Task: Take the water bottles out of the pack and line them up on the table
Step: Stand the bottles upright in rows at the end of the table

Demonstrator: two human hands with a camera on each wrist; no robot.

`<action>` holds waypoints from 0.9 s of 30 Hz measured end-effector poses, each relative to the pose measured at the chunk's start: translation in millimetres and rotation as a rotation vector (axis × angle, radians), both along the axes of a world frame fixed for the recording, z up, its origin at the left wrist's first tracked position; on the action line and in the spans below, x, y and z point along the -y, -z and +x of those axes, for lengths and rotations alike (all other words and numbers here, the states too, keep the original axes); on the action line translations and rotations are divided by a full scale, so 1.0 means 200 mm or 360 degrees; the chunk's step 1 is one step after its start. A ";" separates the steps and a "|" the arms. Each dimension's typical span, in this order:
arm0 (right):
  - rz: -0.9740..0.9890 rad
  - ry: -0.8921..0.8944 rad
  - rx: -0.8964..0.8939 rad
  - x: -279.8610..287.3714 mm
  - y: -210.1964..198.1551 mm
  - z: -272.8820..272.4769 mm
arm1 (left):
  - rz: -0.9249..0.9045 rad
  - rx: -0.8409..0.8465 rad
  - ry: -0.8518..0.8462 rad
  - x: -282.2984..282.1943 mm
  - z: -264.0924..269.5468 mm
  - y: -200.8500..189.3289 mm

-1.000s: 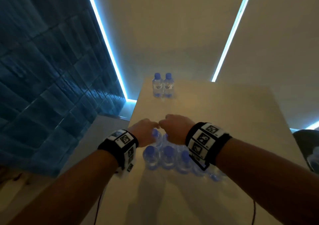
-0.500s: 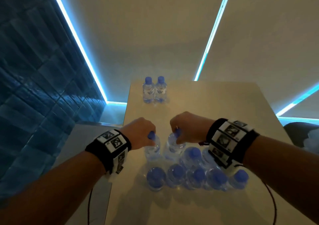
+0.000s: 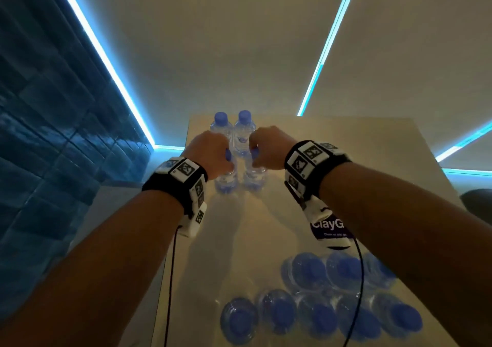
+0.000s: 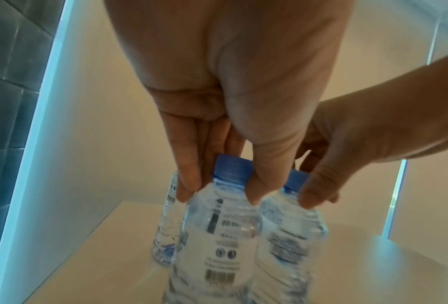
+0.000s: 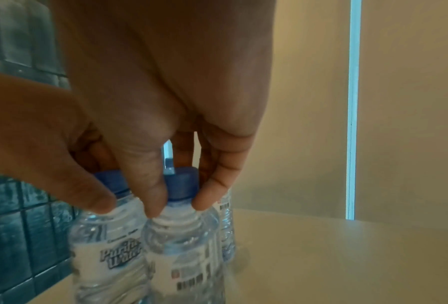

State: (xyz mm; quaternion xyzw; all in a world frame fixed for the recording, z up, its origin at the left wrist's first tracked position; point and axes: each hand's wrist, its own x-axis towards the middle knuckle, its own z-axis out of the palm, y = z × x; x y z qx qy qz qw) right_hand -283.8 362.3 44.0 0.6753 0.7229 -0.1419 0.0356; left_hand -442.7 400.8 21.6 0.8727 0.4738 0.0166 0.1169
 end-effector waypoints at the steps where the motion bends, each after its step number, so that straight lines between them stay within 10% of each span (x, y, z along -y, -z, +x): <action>1: 0.0039 -0.0001 -0.0015 -0.03 0.01 -0.01 | 0.0015 0.0030 0.0011 -0.02 0.02 0.01; 27: 0.0149 0.0237 -0.0438 -0.02 0.06 0.07 | 0.0334 0.0658 -0.0123 -0.04 -0.12 0.14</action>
